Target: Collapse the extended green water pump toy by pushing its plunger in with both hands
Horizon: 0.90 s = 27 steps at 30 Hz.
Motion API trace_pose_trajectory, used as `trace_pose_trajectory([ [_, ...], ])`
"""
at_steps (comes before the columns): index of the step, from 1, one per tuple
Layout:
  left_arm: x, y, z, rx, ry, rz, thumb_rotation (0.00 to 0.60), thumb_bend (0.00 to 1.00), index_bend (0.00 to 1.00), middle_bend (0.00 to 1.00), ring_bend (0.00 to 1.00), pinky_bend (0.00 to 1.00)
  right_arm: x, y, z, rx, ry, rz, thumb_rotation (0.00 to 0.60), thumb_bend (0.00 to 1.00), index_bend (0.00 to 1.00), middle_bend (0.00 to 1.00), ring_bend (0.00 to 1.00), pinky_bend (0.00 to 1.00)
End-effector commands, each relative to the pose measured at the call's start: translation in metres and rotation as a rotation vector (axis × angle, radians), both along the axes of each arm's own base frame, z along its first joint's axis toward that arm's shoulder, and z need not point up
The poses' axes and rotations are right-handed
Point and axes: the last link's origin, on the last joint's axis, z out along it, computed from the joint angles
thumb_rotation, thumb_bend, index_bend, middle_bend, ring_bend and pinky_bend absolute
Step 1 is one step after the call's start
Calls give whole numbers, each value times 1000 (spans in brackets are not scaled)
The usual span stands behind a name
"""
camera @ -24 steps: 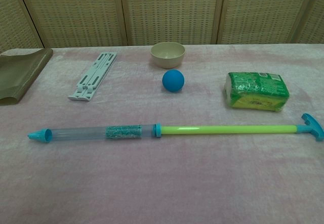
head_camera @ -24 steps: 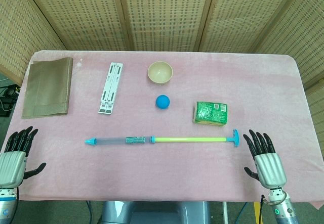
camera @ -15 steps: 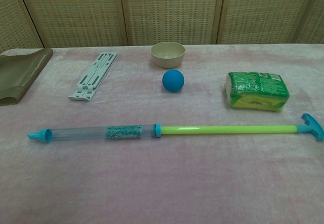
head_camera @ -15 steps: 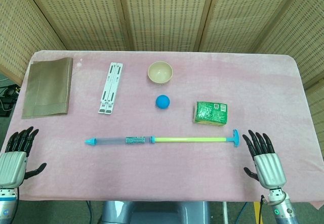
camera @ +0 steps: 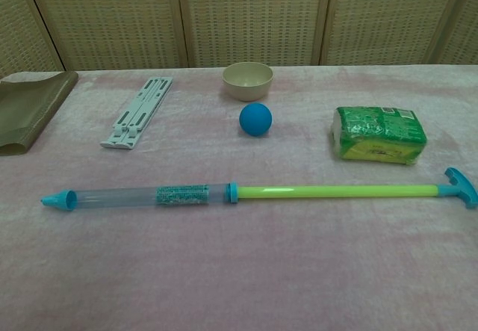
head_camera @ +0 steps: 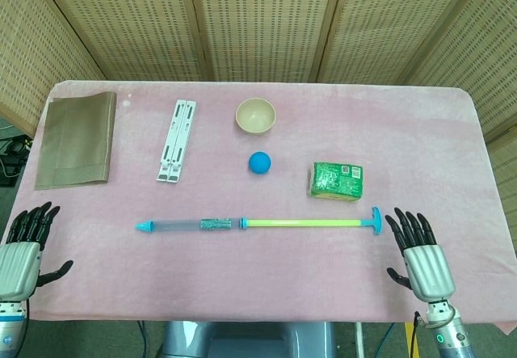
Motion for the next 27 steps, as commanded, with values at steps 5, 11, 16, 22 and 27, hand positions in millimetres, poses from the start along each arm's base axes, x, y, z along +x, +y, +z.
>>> trace_pose_trajectory([
  [5, 0, 0, 3, 8, -9, 5, 600, 170, 0, 0, 0, 0, 5, -16, 1, -44, -18, 4, 600, 163, 289, 563, 586, 445],
  [11, 1, 0, 3, 2, -8, 4, 600, 171, 0, 0, 0, 0, 21, -49, -10, -43, 27, 26, 600, 227, 437, 968, 970, 620],
  [16, 0, 1, 5, 7, -17, 8, 600, 170, 0, 0, 0, 0, 34, -69, -28, 24, 79, -22, 600, 350, 475, 1000, 1000, 679],
  [22, 0, 2, 6, 6, -28, 12, 600, 170, 0, 0, 0, 0, 40, -85, -49, 80, 118, -85, 600, 445, 485, 1000, 1000, 680],
  [27, -1, 2, 6, 1, -32, 14, 600, 171, 0, 0, 0, 0, 42, -94, -64, 102, 140, -116, 600, 465, 486, 1000, 1000, 680],
])
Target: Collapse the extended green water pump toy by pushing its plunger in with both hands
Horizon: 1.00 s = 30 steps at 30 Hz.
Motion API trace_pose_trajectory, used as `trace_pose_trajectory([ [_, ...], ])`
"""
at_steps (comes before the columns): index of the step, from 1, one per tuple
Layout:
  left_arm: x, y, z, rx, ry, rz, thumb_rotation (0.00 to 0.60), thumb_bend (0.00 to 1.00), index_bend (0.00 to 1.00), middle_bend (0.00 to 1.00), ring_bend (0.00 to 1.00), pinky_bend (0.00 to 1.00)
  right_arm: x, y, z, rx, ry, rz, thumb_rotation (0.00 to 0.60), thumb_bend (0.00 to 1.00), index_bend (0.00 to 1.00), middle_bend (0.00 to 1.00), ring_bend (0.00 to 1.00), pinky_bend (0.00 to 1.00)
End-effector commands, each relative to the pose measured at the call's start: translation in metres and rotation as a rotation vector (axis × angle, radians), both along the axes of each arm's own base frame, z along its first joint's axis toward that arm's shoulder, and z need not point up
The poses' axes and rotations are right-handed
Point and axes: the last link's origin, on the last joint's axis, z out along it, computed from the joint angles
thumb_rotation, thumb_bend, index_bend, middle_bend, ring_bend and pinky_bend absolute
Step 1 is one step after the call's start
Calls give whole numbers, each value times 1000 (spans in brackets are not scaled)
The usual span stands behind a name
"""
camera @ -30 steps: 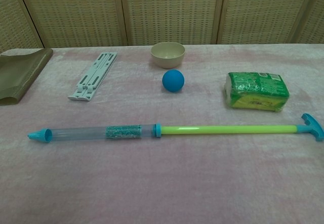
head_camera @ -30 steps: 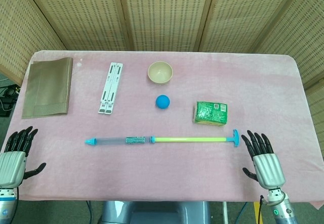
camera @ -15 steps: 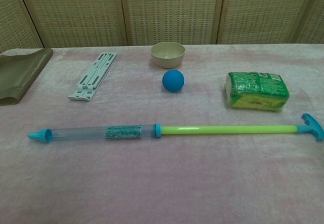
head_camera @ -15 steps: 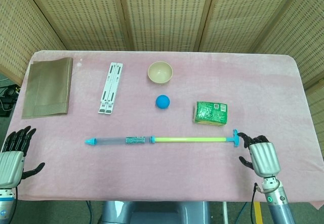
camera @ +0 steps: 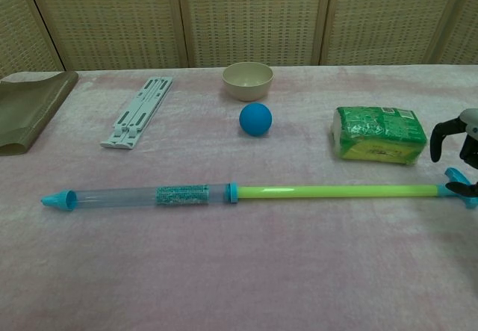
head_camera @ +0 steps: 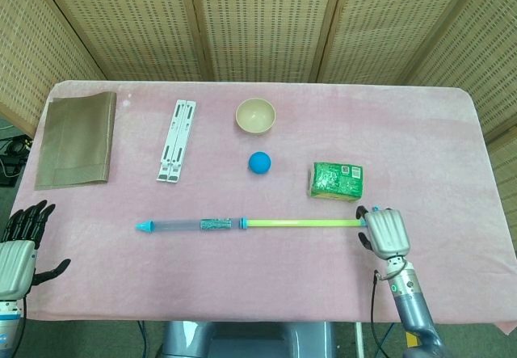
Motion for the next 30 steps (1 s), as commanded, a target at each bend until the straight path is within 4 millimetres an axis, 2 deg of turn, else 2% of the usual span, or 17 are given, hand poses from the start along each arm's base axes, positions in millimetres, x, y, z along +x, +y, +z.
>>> trace_pose_trajectory([
  [1, 0, 0, 0, -1, -1, 1, 600, 171, 0, 0, 0, 0, 3, -7, -10, 12, 12, -14, 600, 465, 486, 1000, 1000, 680],
  [13, -2, 2, -1, -6, 3, 10, 600, 170, 0, 0, 0, 0, -9, -18, -26, 19, 30, -65, 600, 466, 480, 1000, 1000, 679],
  [30, -3, 3, -5, -16, 16, 18, 600, 170, 0, 0, 0, 0, -35, -30, -32, 16, 70, -155, 600, 484, 530, 1000, 1000, 679],
])
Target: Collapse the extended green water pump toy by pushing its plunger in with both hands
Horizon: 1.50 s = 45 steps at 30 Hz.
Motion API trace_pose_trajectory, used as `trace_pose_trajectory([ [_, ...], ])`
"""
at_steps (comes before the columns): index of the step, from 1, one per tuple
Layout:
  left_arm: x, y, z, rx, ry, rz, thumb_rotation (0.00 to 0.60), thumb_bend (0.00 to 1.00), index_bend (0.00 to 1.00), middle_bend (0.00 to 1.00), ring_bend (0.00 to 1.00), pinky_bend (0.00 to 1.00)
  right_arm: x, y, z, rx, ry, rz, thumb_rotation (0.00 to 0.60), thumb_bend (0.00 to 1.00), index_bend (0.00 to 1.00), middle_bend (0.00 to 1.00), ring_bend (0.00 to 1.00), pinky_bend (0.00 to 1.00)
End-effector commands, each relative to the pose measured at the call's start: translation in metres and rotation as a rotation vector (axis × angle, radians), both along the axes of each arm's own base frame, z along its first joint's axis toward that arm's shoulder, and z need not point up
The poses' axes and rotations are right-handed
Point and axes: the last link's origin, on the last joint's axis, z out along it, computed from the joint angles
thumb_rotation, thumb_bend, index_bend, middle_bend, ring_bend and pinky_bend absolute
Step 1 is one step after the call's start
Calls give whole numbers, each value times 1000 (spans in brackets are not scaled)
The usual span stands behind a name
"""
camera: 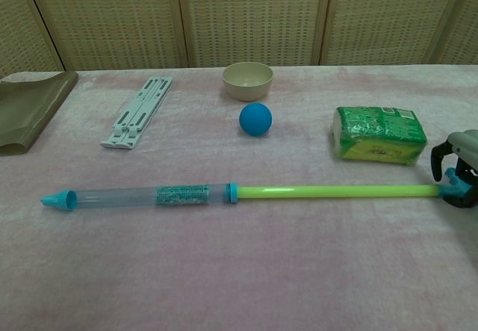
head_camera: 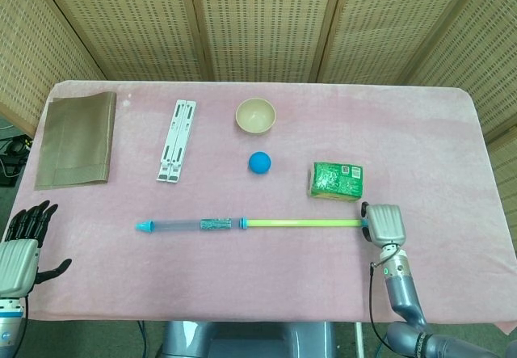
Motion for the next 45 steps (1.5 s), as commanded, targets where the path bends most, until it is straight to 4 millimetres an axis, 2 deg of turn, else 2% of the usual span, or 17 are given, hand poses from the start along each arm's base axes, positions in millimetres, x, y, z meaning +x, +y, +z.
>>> trace_pose_trajectory([
  [1, 0, 0, 0, 0, 0, 0, 600, 170, 0, 0, 0, 0, -3, 0, -1, 3, -1, -9, 600, 488, 536, 1000, 1000, 679],
  [14, 0, 0, 0, 0, -3, 0, 600, 170, 0, 0, 0, 0, -12, 1, -8, 13, 10, -34, 600, 571, 608, 1000, 1000, 680],
  [24, 0, 0, 0, -4, -5, 1, 600, 170, 0, 0, 0, 0, -9, 2, -8, 9, 5, -14, 600, 633, 776, 1000, 1000, 679],
  [33, 1, 0, -1, -8, -4, -1, 600, 171, 0, 0, 0, 0, 18, 3, 10, -35, -17, 70, 600, 658, 792, 1000, 1000, 679],
  [39, 2, 0, -1, -9, -4, -2, 600, 174, 0, 0, 0, 0, 46, 7, 33, -71, -18, 133, 600, 662, 796, 1000, 1000, 679],
  [45, 5, 2, -2, -7, -19, 7, 600, 184, 6, 0, 0, 0, 63, 7, 50, -102, -5, 152, 600, 663, 797, 1000, 1000, 680],
])
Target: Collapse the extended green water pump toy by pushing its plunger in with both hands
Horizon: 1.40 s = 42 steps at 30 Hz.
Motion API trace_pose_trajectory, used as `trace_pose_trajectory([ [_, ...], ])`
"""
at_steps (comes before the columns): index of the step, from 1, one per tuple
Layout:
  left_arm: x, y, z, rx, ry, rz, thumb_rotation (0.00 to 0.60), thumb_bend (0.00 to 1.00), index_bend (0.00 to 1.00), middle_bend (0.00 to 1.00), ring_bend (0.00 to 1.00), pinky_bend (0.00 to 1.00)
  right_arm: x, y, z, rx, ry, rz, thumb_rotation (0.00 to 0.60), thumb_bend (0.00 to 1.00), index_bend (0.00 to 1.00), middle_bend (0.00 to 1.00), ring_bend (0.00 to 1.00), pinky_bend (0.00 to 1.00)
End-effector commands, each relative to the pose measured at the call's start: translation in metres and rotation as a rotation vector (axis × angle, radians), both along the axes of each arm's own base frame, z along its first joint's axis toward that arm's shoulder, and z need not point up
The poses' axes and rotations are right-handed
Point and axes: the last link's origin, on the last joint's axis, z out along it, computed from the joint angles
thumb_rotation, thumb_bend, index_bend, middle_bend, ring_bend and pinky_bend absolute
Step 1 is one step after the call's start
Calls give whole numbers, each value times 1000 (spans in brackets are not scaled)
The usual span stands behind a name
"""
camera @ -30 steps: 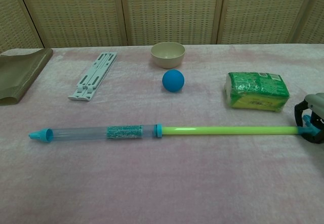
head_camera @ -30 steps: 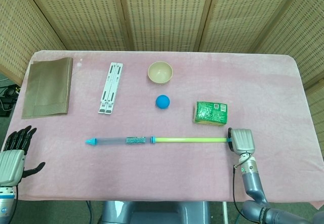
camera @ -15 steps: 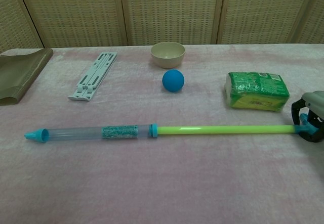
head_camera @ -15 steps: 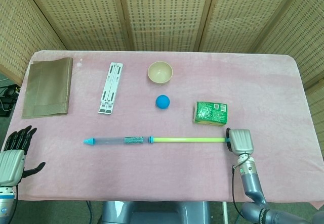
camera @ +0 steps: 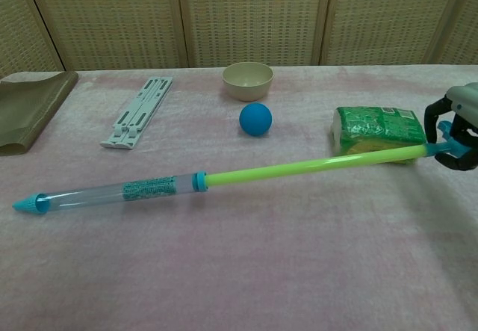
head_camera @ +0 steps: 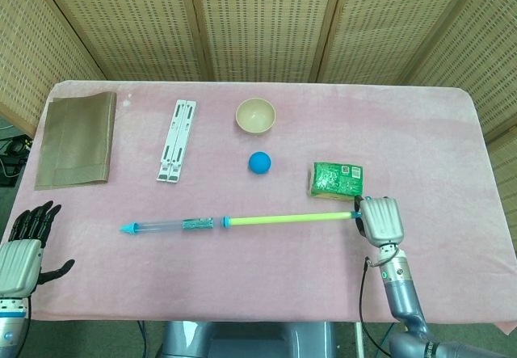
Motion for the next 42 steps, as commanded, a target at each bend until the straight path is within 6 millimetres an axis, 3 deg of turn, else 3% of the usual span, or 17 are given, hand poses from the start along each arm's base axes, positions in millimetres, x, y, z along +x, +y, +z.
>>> trace_pose_trajectory([
  [1, 1, 2, 0, 4, -5, 8, 600, 187, 13, 0, 0, 0, 9, -1, 15, -35, 20, 13, 600, 662, 797, 1000, 1000, 680],
  [3, 1, 7, 0, 8, -7, 20, 600, 194, 63, 27, 28, 25, 15, -1, 20, -44, 24, 18, 600, 662, 798, 1000, 1000, 680],
  [4, 2, 9, 1, 14, -8, 29, 600, 206, 128, 108, 103, 97, 17, -1, 22, -47, 25, 20, 600, 662, 798, 1000, 1000, 680],
  [8, 7, 24, 5, 77, -28, 51, 600, 258, 371, 602, 536, 473, 23, 0, 25, -48, 29, 21, 600, 663, 799, 1000, 1000, 680],
  [12, 7, 39, 1, 70, -15, 91, 600, 269, 467, 780, 698, 617, 26, 2, 25, -43, 32, 18, 600, 664, 800, 1000, 1000, 680],
  [17, 5, 61, -14, -41, -10, 187, 600, 277, 445, 833, 750, 668, 28, 2, 26, -43, 33, 12, 600, 664, 800, 1000, 1000, 680],
  [25, 5, 88, -43, -193, 22, 282, 600, 299, 356, 834, 752, 672, 27, 2, 27, -42, 34, -6, 600, 664, 800, 1000, 1000, 680],
  [42, 32, 113, -89, -326, -3, 288, 600, 354, 340, 834, 752, 672, 23, 1, 24, -27, 34, -29, 600, 664, 800, 1000, 1000, 680],
])
